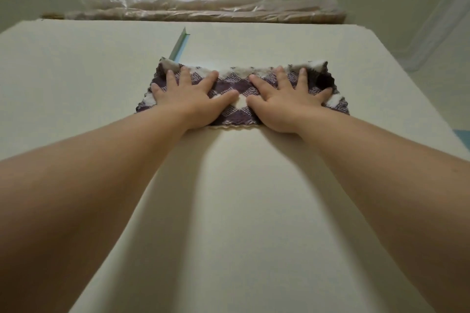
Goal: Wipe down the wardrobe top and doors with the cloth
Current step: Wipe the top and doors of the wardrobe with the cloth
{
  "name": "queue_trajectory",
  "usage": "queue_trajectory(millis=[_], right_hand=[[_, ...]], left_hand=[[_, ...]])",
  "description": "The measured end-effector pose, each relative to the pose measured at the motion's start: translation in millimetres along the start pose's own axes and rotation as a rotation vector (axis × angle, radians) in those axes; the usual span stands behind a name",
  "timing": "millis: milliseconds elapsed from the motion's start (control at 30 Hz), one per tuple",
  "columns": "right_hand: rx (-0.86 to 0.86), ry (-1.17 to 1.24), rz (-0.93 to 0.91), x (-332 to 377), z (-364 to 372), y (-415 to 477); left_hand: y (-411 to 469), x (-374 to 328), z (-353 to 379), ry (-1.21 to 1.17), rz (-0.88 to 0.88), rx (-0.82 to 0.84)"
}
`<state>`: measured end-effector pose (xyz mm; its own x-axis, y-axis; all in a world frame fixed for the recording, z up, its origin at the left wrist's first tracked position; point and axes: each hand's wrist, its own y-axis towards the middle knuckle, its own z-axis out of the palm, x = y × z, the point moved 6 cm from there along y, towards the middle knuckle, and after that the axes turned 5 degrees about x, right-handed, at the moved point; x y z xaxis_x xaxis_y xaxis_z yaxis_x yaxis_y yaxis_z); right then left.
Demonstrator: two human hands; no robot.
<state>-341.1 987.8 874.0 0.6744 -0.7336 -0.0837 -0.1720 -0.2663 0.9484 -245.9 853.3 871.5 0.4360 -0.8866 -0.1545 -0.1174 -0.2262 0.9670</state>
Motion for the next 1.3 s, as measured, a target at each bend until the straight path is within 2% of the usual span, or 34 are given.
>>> queue_trajectory(millis=[500, 667, 833, 1300], right_hand=[[-0.036, -0.003, 0.135, -154, -27, 13], [-0.036, 0.015, 0.185, -167, -31, 12], [-0.029, 0.074, 0.258, -142, -33, 12], [0.006, 0.051, 0.092, -21, -12, 23]], left_hand=[[9, -147, 19, -0.013, 0.082, -0.006], [7, -162, 22, -0.036, 0.109, -0.002], [6, -143, 18, -0.056, 0.123, 0.003], [33, -8, -9, 0.002, 0.089, 0.023]])
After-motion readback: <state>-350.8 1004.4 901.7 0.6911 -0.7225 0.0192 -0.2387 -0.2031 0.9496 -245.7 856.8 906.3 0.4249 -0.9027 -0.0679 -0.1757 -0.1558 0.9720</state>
